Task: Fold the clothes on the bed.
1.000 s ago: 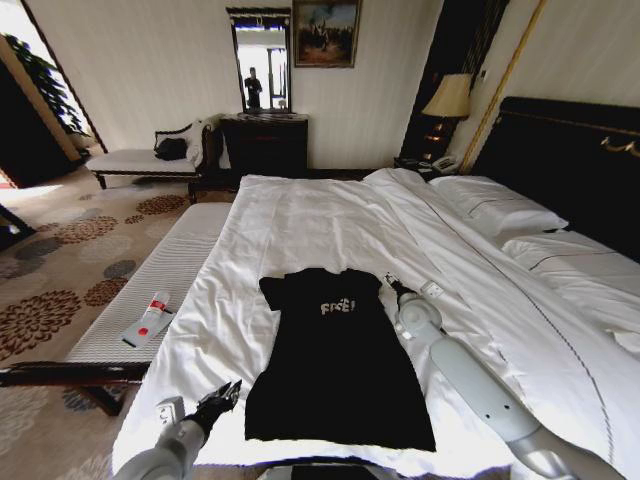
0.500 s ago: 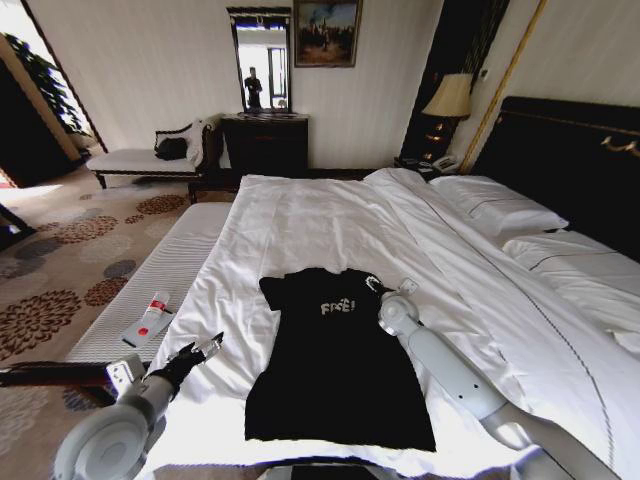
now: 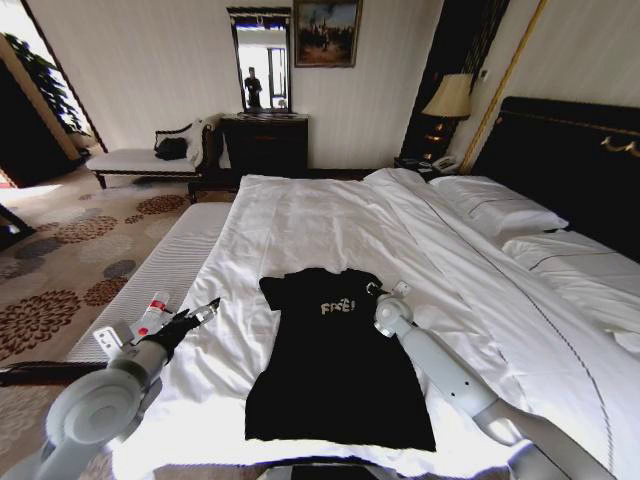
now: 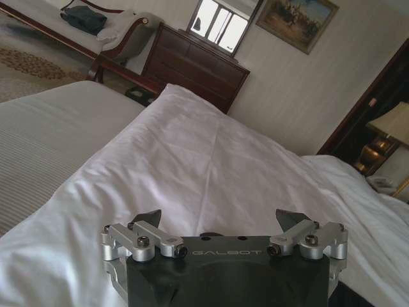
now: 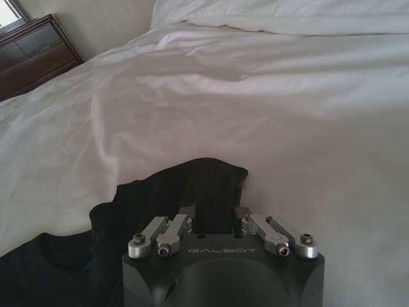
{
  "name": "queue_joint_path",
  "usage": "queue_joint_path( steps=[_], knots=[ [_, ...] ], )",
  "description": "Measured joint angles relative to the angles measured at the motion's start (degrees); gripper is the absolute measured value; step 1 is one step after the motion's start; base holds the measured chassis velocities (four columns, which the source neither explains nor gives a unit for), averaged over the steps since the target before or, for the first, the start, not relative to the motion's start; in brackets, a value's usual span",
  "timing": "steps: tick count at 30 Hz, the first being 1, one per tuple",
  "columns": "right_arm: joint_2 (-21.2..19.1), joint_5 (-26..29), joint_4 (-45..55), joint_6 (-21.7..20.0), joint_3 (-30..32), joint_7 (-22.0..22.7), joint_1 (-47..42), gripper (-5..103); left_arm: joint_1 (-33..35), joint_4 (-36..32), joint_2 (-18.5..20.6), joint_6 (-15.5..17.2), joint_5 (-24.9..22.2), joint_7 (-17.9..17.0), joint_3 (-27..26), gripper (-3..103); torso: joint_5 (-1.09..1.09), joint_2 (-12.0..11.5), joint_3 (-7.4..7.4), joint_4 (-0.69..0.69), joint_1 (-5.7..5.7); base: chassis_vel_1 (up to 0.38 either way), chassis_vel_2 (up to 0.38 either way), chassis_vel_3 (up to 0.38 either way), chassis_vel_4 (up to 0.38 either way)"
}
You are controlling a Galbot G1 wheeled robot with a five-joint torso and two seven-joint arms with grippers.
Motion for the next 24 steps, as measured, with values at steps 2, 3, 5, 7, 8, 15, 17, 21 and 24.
queue_joint_path(
  steps=[2,3,5,7,8,15,17,21,24],
  knots=[
    [-0.01,-0.28,-0.11,0.16,-0.25,-0.06,0.08,30,-1.62,-0.63,-0.26,-0.39,-2.91,-1.04,-0.39,100,0.00,0.00,0.00,-0.01,0.00,0.000,0.000,0.000,0.000],
    [-0.07,-0.57,-0.23,0.43,-0.54,-0.22,0.18,24,-3.38,-1.26,-0.56,-1.14,-5.46,-1.87,-0.71,100,0.01,0.00,0.00,-0.01,0.00,0.000,0.000,0.000,0.000],
    [-0.19,-0.94,-0.38,0.88,-0.93,-0.70,0.35,19,-5.11,-1.61,-0.88,-2.29,-6.74,-1.86,-0.93,100,0.01,0.00,0.00,-0.01,0.00,0.000,0.000,0.000,0.000],
    [-0.39,-1.78,-0.74,1.98,-1.58,-2.28,0.62,9,-7.10,-1.43,-1.27,-4.50,-6.71,0.41,-1.02,100,0.00,0.00,0.00,-0.01,0.00,0.000,0.000,0.000,0.000],
    [-0.57,-2.73,-1.05,3.08,-2.18,-3.70,0.77,3,-8.00,-0.71,-1.32,-5.84,-5.71,2.23,-0.88,100,0.01,0.00,0.00,0.01,0.00,0.000,0.000,0.000,0.000],
    [-2.83,-11.12,-0.80,7.50,-7.78,-10.08,1.59,1,-13.20,2.61,0.72,-7.92,-0.90,5.40,1.37,100,0.00,0.00,0.00,0.00,0.00,0.000,0.000,0.000,0.000],
    [-3.36,-12.99,-0.40,8.14,-9.02,-11.18,1.80,1,-14.41,2.99,1.21,-7.80,-1.01,5.29,1.76,100,0.00,0.00,0.00,-0.03,0.00,0.000,0.000,0.000,0.000],
    [-4.18,-16.48,0.90,10.07,-13.57,-13.80,2.89,1,-17.00,3.94,2.01,-7.06,-1.15,4.67,3.04,100,0.00,0.00,0.00,0.00,0.00,0.000,0.000,0.000,0.000],
    [-3.14,-19.36,-0.86,12.40,-16.33,-16.68,3.40,1,-16.93,4.00,1.45,-6.65,-1.05,4.46,3.49,100,-0.01,0.00,-0.01,0.01,0.00,0.000,0.000,0.000,0.000]
  ],
)
